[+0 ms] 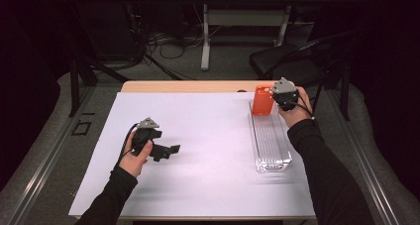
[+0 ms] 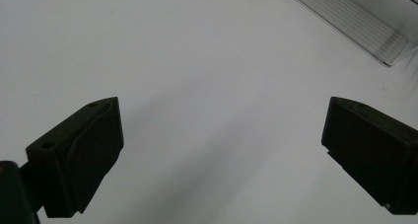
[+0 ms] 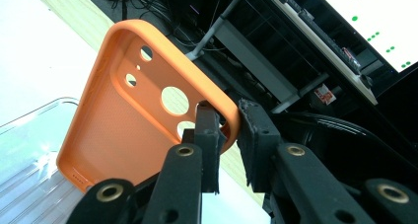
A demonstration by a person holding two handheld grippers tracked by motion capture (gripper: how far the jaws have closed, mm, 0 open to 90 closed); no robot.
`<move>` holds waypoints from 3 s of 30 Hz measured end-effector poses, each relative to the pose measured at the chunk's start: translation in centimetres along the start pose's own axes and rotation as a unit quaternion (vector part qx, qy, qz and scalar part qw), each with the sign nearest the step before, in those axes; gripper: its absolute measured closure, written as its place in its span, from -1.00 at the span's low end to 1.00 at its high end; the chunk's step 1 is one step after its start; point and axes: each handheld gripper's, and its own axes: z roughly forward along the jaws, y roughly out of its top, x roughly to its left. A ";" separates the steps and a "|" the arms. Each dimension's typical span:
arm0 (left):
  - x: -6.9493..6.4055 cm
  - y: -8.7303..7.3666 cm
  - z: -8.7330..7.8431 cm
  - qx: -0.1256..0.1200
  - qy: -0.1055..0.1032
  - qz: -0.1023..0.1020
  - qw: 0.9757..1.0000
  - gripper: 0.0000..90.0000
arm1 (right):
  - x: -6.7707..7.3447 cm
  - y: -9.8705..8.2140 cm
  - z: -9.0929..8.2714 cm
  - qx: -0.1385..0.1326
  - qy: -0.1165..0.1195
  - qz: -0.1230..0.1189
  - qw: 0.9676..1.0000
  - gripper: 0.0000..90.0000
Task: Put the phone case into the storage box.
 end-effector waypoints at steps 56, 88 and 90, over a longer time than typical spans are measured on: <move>0.2 0.0 -0.2 -0.005 -0.009 -0.002 1.000 -0.90 | 0.8 1.1 -6.5 0.017 0.050 0.168 0.984 -0.68; -1.7 -0.5 -1.7 -0.043 -0.043 0.023 0.998 -0.90 | 8.9 2.1 -14.5 -0.041 0.210 0.184 0.959 -1.00; -1.9 -0.7 -1.8 -0.044 -0.042 0.029 0.998 -0.90 | 9.8 2.0 -14.9 -0.043 0.217 0.173 0.960 -1.00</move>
